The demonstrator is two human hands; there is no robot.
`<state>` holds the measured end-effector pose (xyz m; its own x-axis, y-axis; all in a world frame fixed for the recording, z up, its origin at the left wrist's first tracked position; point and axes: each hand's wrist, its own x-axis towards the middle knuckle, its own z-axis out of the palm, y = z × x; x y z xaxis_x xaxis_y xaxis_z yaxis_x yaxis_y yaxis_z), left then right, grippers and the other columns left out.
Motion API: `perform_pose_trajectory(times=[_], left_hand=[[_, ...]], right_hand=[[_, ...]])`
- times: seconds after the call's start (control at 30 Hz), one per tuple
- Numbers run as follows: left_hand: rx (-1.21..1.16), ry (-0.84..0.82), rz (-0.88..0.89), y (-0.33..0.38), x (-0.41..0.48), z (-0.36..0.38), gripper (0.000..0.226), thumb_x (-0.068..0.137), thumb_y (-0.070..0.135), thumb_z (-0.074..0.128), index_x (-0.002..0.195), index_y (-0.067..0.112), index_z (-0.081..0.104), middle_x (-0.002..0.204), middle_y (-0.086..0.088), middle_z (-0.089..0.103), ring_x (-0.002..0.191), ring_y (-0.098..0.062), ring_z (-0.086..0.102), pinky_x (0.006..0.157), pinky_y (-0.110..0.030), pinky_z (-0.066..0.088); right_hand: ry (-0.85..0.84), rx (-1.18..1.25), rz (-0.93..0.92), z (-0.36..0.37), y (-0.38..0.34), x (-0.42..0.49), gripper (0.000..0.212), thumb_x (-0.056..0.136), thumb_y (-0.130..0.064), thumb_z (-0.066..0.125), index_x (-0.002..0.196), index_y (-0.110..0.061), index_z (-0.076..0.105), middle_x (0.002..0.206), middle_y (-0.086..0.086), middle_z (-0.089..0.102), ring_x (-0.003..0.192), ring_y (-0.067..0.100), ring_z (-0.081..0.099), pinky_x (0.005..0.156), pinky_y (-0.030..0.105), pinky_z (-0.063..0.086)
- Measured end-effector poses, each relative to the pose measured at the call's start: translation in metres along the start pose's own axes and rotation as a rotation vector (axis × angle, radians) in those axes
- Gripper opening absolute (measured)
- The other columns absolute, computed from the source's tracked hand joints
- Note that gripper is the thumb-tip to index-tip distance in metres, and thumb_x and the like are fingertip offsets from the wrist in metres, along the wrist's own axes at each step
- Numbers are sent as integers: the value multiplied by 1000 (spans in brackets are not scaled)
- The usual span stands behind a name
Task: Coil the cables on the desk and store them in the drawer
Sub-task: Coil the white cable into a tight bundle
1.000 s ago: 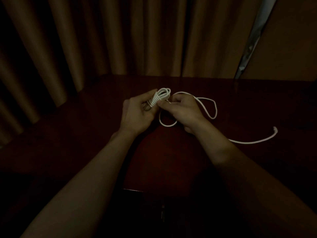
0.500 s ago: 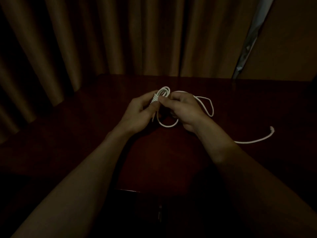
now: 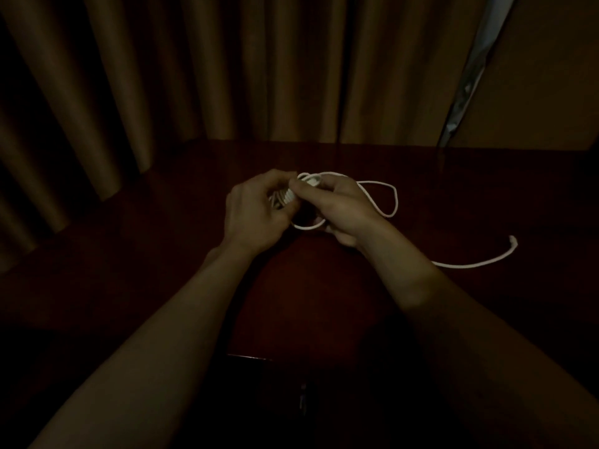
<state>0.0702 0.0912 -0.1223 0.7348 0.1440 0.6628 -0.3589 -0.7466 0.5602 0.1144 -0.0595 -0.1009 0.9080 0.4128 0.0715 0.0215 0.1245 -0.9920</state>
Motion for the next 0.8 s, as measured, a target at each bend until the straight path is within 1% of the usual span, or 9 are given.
perform_pose_trajectory(times=[0.1,0.17,0.27,0.37,0.43,0.57,0.67,0.73,0.8], left_hand=[[-22,-10,-46,-1,1,0,27,79,30,82,103,28,70,95,17,73,88,1,70,78,-38,61],[-41,-48,-46,-2,1,0,33,79,26,86,107,23,68,95,14,72,85,2,69,74,-31,58],[-103,-161,-35,0,2,0,47,84,31,80,127,22,65,112,13,72,100,1,68,85,-33,59],[-197,-282,-63,3,2,0,52,90,38,65,140,25,62,125,11,71,114,-4,68,98,-43,58],[-218,-304,-54,3,2,-1,50,96,37,62,144,24,61,131,11,70,119,-3,67,103,-42,56],[-165,-221,9,2,1,0,41,99,29,65,140,22,66,123,11,74,111,-2,70,95,-40,59],[-130,-107,5,1,1,0,33,97,26,72,130,24,72,111,12,77,100,-1,72,87,-41,61],[-114,-54,-15,2,1,-1,33,94,27,75,126,25,74,111,13,77,100,1,72,87,-38,61],[-96,-20,-35,2,1,-2,33,91,29,79,124,24,75,111,13,76,100,2,71,87,-34,61]], right_hand=[[26,22,-27,4,3,0,19,98,-13,69,110,2,68,93,9,73,71,10,70,51,17,49],[-11,20,-8,0,1,1,14,98,-10,67,107,0,67,93,9,72,70,9,70,50,17,49],[-101,4,-16,-7,-3,0,12,99,-8,66,107,0,68,98,15,74,75,12,73,59,21,54],[-122,-58,-44,-13,-4,1,16,99,-10,66,110,2,67,100,16,73,65,6,69,51,17,48],[-116,-92,-51,-16,-3,4,14,99,-11,66,108,-1,68,101,17,73,63,7,66,49,18,45],[-54,-128,-62,-14,0,4,18,100,-15,66,110,-1,70,102,22,74,58,5,62,47,20,43],[22,-169,-79,-11,1,4,23,98,-20,69,105,2,71,81,4,71,51,-2,60,46,18,43],[54,-204,-90,-11,3,7,22,96,-22,72,91,0,70,68,-3,65,51,-1,58,49,20,43],[54,-212,-95,-9,6,7,25,96,-22,73,77,-6,66,64,-1,60,56,5,58,52,22,44]])
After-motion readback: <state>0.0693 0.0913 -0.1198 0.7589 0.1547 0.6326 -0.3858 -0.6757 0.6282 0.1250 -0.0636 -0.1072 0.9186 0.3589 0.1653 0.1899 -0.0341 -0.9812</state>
